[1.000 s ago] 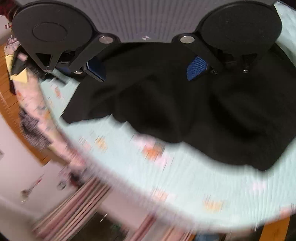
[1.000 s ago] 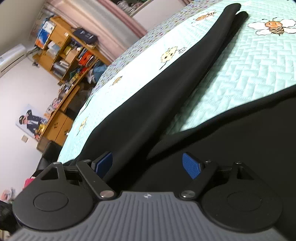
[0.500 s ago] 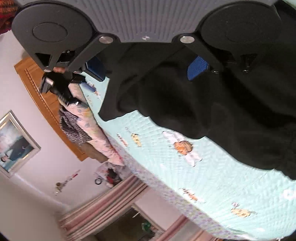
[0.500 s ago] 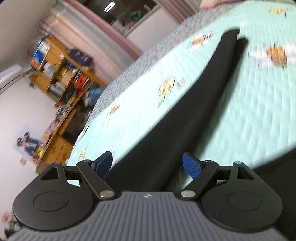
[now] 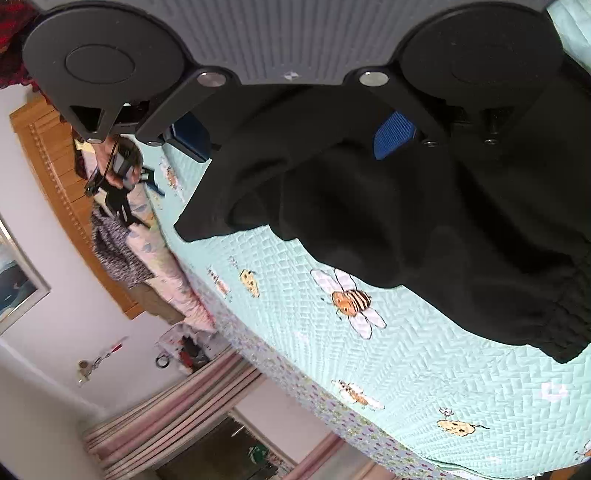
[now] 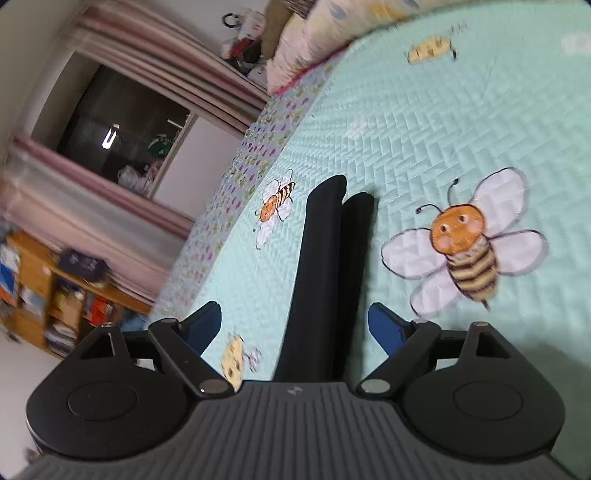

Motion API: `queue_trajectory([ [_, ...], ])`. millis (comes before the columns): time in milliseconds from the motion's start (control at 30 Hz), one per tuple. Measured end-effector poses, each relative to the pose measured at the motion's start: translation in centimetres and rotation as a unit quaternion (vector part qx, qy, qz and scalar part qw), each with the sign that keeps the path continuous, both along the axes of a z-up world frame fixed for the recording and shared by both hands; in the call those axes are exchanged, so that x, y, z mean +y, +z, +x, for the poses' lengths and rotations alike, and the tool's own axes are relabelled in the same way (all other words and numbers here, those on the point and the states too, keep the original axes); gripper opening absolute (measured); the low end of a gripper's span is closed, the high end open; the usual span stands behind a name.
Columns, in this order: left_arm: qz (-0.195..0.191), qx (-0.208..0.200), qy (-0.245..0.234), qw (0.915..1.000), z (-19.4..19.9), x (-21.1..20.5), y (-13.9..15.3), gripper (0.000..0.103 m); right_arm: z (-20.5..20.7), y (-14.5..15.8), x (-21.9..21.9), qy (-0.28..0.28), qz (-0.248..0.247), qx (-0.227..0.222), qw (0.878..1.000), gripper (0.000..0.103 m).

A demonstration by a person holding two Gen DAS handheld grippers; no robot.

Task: Fold clothes
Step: 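Grasp the pants' leg ends with the right gripper and lift them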

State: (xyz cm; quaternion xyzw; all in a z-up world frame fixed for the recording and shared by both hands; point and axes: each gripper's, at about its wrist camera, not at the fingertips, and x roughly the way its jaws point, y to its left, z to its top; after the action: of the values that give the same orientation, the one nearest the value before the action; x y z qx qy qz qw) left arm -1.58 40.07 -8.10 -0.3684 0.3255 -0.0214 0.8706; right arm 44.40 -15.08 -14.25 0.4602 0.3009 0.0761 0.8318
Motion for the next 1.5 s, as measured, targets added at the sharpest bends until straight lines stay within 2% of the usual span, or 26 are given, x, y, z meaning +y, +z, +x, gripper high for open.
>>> queue_trajectory([
  [67,0.008,0.014,0.000,0.9999,0.6,-0.9,0.3,0.096,1.7,-0.9,-0.6,0.005,0.025,-0.009,1.000,0.087],
  [200,0.018,0.042,-0.001,0.9989,2.2,-2.7,0.6,0.096,5.0,-1.2,-1.2,0.006,0.016,-0.036,0.999,0.087],
  [367,0.028,0.069,-0.005,0.9972,4.0,-4.7,0.7,0.096,9.2,-1.6,-1.9,0.038,0.018,-0.046,0.998,0.087],
  [467,0.037,0.081,-0.014,0.9959,5.1,-5.8,0.9,0.096,11.0,-2.0,-2.1,0.043,0.002,-0.032,0.999,0.087],
  [733,0.057,0.112,-0.039,0.9913,7.4,-8.5,0.7,0.096,13.3,-3.8,-3.1,0.050,0.017,-0.013,0.999,0.086],
  [833,0.058,0.122,-0.044,0.9898,7.8,-9.1,0.7,0.096,14.2,-4.2,-2.7,0.070,0.024,-0.022,0.997,0.079],
  [900,0.059,0.127,-0.044,0.9892,7.8,-9.5,0.7,0.096,14.7,-4.3,-2.0,0.089,0.009,-0.014,0.996,0.066],
  [933,0.059,0.129,-0.044,0.9889,7.9,-9.7,0.7,0.096,15.0,-4.4,-1.6,0.099,-0.002,-0.010,0.995,0.051],
  [967,0.058,0.131,-0.044,0.9887,7.8,-9.8,0.8,0.096,15.0,-4.3,-1.2,0.103,-0.018,-0.007,0.994,0.031],
  [1033,0.053,0.134,-0.044,0.9886,7.9,-10.1,0.7,0.096,14.8,-4.0,-0.6,0.110,-0.043,-0.003,0.993,0.009],
  [1100,0.041,0.137,-0.046,0.9887,7.8,-10.4,0.5,0.096,14.2,-3.3,-0.1,0.117,-0.068,-0.008,0.991,0.008],
  [1200,0.021,0.136,-0.056,0.9890,7.8,-11.0,0.3,0.096,12.2,-1.2,-0.4,0.111,-0.077,-0.031,0.990,0.008],
  [1300,0.018,0.125,-0.069,0.9895,7.3,-12.2,0.6,0.096,9.5,2.0,-1.1,0.100,-0.073,-0.066,0.990,0.008],
  [1433,0.012,0.106,-0.082,0.9909,6.2,-13.3,1.3,0.096,4.9,7.4,-3.2,0.086,-0.044,-0.111,0.989,0.008],
  [1500,0.005,0.096,-0.087,0.9916,5.2,-13.6,1.6,0.096,1.3,10.1,-5.5,0.079,-0.012,-0.129,0.988,0.008],
])
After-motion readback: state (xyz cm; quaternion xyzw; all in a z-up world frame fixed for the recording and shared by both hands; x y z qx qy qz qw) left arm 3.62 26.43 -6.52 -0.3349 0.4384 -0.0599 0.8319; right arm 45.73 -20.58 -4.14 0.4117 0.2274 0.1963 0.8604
